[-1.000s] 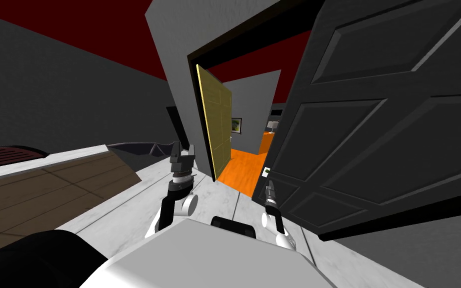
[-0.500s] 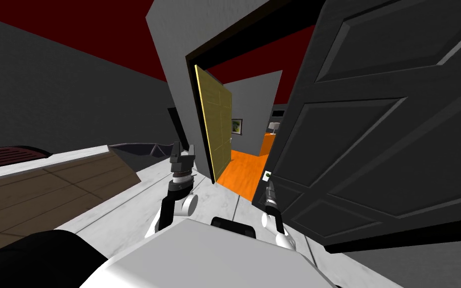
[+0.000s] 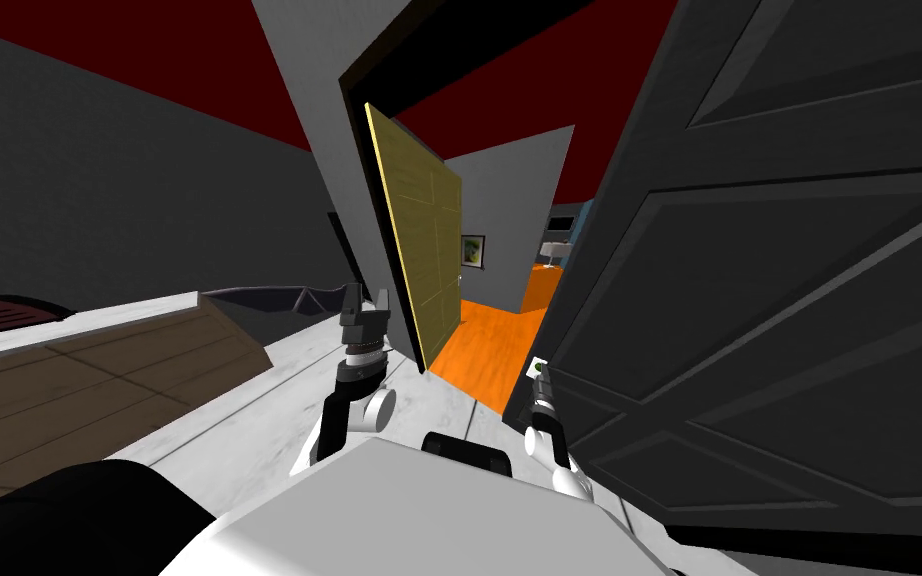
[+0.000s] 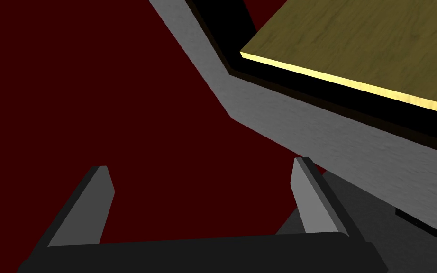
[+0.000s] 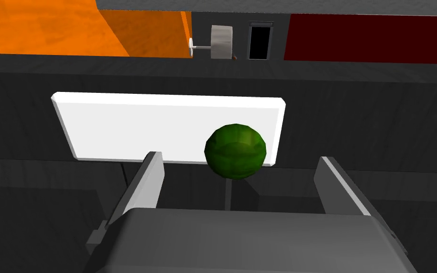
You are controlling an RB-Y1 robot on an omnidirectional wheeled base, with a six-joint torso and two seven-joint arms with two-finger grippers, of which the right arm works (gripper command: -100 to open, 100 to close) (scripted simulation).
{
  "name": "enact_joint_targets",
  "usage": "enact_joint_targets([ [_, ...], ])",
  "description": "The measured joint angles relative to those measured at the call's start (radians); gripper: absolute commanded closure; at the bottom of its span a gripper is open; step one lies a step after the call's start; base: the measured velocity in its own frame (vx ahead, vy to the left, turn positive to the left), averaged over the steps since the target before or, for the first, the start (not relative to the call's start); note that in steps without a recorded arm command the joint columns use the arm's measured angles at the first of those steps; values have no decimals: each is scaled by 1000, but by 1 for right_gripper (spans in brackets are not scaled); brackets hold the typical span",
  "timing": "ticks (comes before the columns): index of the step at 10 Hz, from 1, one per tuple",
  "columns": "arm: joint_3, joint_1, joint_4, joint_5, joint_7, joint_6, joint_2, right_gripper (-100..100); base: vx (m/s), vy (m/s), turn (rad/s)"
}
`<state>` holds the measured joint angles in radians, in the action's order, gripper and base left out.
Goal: Push the door open
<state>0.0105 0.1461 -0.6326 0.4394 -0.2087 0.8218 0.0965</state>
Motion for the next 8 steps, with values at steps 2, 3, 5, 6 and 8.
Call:
enact_joint_targets([
  [2,3,-2,1,0,1,0,-1,-100,113,-28,4],
  [3,3,-3,1,-1,1,1,-1,100,-13,3,3],
  [5,3,-1,0,0,1,0,0,100,-19,3,2],
  [6,3,-1,0,0,1,0,0,100,-8,2,0],
  [8,3,-3,2,-1,1,-1,-1,100,0,0,0],
])
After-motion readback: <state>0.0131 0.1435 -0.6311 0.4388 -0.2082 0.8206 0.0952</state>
